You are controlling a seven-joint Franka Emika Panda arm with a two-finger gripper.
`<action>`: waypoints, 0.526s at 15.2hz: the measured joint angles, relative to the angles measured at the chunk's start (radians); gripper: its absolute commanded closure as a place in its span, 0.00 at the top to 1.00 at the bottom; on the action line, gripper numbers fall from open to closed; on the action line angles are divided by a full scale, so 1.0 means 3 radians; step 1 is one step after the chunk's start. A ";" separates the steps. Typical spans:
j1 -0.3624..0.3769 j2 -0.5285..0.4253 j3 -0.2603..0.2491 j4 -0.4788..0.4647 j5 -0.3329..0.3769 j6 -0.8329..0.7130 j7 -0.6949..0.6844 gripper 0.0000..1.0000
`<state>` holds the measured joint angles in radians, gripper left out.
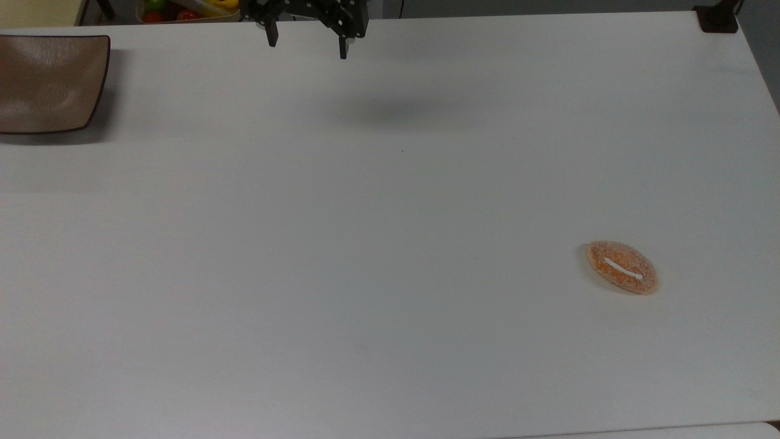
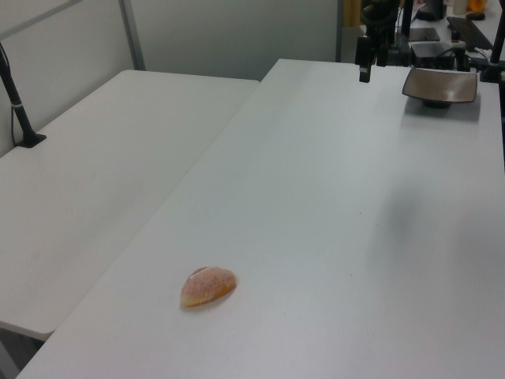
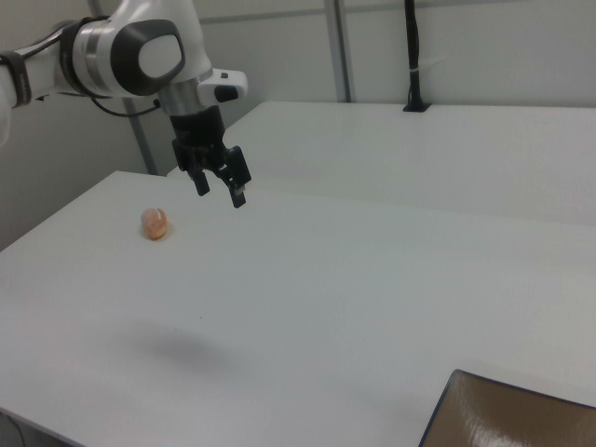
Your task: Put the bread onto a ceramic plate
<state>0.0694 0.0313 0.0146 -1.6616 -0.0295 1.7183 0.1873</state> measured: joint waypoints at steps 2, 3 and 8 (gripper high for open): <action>0.0060 -0.0001 0.0076 0.0017 0.0006 0.0009 -0.0002 1.00; 0.0127 -0.0001 0.0182 0.0025 0.0007 0.0014 0.0006 1.00; 0.0203 0.0161 0.0736 0.0039 0.0007 0.0474 0.0660 1.00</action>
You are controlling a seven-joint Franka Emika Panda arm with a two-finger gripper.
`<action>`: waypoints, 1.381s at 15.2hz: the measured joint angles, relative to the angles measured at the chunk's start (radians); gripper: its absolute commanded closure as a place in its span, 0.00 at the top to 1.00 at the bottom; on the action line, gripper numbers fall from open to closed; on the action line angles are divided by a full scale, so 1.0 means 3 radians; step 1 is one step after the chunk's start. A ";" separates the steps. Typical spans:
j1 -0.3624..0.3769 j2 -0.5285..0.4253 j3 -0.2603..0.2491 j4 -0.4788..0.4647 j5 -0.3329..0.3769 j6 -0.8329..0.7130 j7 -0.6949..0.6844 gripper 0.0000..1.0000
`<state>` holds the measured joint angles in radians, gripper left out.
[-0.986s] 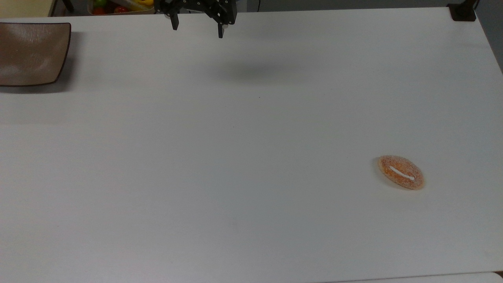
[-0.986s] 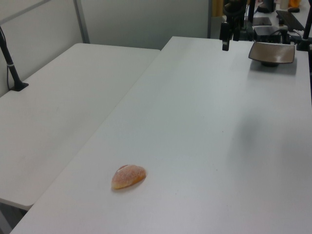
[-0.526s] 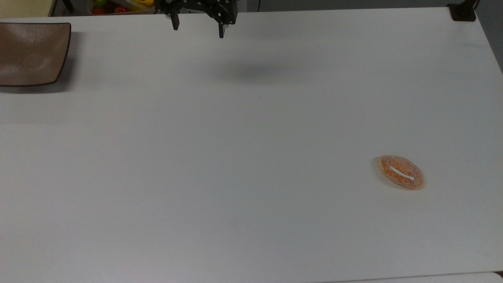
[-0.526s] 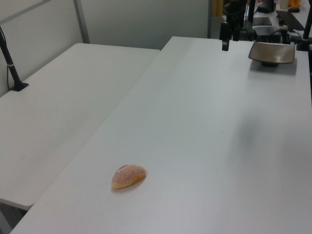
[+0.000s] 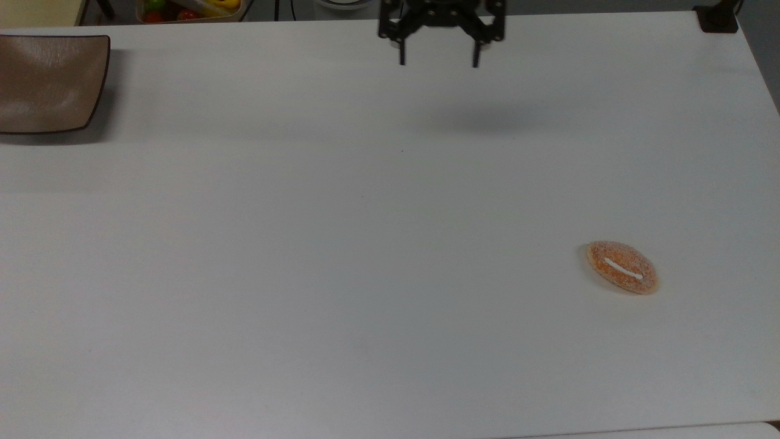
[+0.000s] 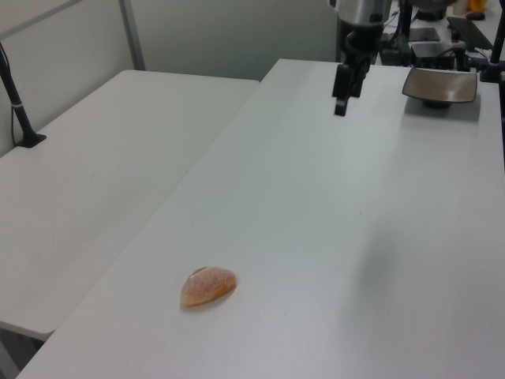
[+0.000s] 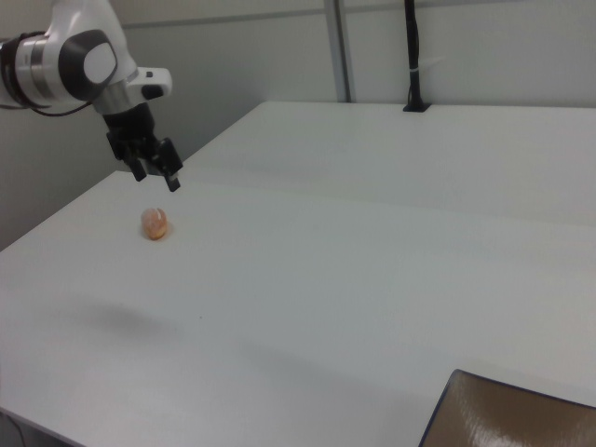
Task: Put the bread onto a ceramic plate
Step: 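Move the open gripper across the table to above the bread bun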
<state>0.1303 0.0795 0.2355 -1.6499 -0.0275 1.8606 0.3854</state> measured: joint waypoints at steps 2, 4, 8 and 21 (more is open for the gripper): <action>0.0025 0.0122 0.0089 0.0001 0.0000 0.0190 0.0438 1.00; 0.0105 0.0278 0.0106 0.0007 0.0001 0.0485 0.0829 1.00; 0.0211 0.0467 0.0108 0.0073 0.0006 0.0744 0.1712 1.00; 0.0425 0.1195 0.0250 0.0509 0.0518 0.1454 0.3213 1.00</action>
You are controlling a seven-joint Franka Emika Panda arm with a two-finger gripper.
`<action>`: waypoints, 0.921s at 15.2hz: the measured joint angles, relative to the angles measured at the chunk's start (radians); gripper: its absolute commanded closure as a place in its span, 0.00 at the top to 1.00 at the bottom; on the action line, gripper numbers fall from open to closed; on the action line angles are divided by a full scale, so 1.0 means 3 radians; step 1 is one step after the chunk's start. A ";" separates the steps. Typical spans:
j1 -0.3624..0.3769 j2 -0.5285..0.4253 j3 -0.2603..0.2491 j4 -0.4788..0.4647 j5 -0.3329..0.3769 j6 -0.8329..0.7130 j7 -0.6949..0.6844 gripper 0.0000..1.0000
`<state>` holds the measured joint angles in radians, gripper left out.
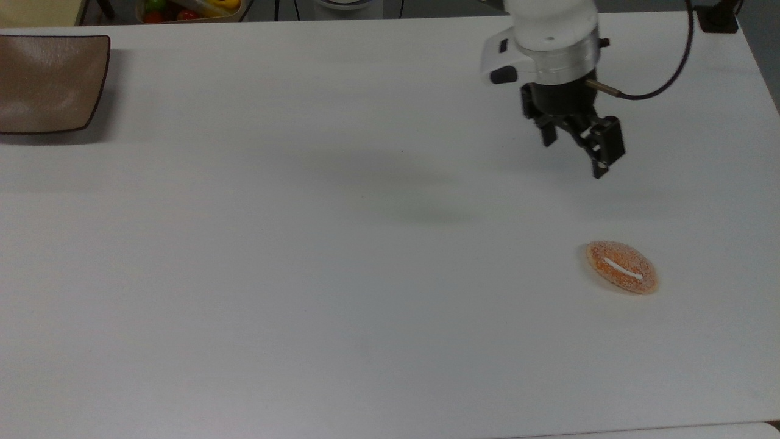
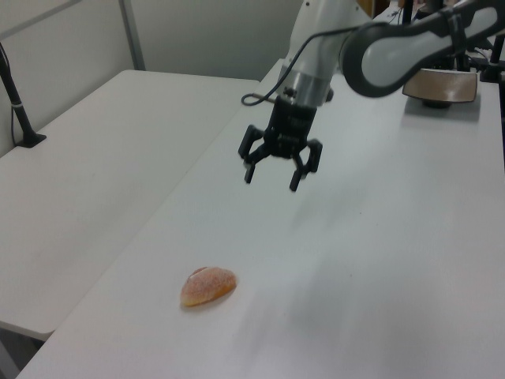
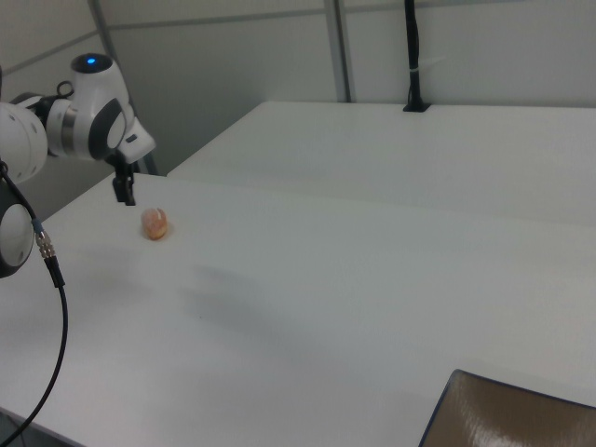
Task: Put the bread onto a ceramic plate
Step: 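Move the open gripper across the table to above the bread bun, then lower the gripper onto the bread bun and close on it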
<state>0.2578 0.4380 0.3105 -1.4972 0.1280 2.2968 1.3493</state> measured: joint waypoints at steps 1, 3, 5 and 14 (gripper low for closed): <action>0.0077 0.0050 0.0008 0.0004 -0.0001 0.0107 0.0188 1.00; 0.0224 0.0140 0.0011 0.0007 -0.0003 0.0316 0.0542 0.96; 0.0312 0.0228 0.0011 0.0008 -0.0003 0.0508 0.0929 0.97; 0.0410 0.0872 -0.0056 0.0409 -0.0001 0.1035 0.2164 0.98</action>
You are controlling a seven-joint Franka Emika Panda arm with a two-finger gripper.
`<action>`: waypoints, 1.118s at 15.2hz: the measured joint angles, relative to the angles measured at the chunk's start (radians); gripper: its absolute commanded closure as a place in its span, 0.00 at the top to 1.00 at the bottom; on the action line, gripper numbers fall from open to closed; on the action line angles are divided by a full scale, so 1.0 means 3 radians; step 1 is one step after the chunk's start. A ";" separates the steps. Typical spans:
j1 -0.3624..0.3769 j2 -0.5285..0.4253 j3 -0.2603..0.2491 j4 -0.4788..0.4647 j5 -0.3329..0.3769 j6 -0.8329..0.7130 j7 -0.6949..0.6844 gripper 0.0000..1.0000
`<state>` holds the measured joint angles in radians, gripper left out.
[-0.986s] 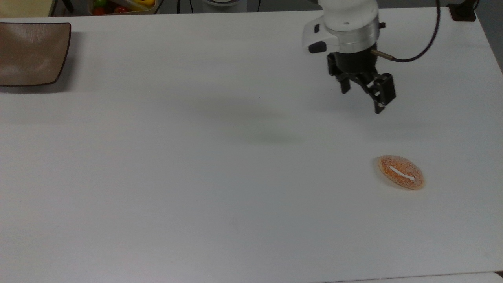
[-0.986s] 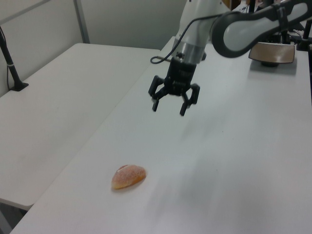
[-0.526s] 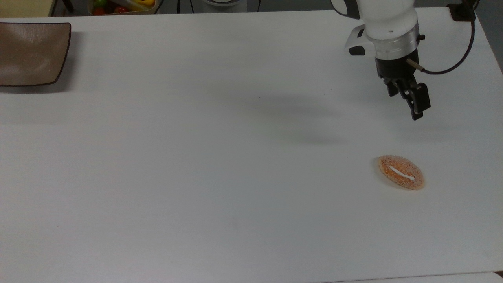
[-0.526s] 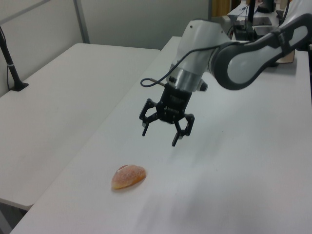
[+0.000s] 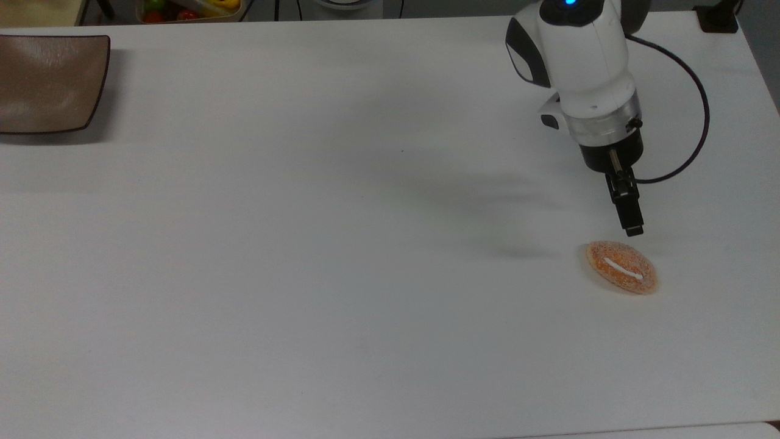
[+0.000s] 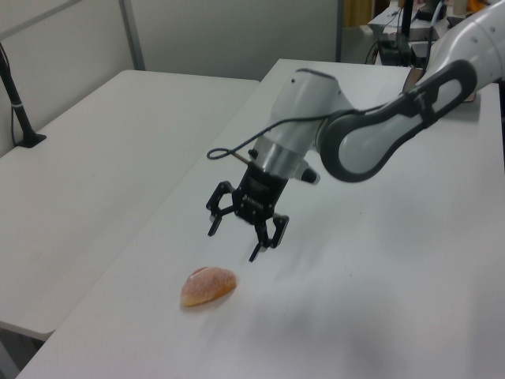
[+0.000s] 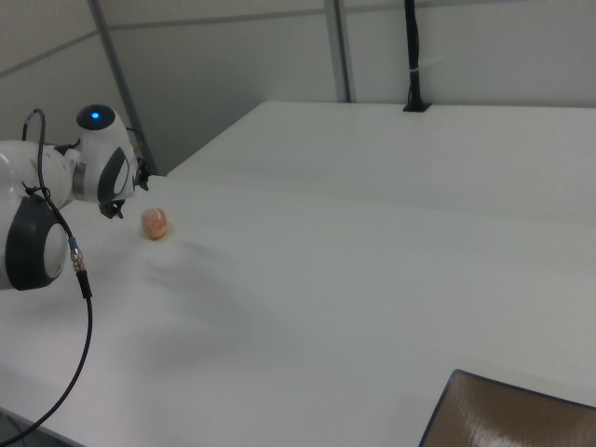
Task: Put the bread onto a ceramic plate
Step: 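Lower the gripper onto the bread bun and close on it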
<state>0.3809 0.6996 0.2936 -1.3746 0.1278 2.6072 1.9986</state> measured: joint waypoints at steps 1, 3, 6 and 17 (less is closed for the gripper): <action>0.0132 0.0098 -0.0131 0.0090 0.0000 0.0028 0.0139 0.98; 0.0334 0.0257 -0.0345 0.0269 0.0000 0.0034 0.0332 0.98; 0.0479 0.0521 -0.0558 0.0576 0.0000 0.0035 0.0481 0.97; 0.0529 0.0859 -0.0687 0.0846 0.0000 0.0293 0.0556 0.12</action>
<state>0.5396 0.9575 0.0875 -1.1207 0.1277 2.6952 2.1655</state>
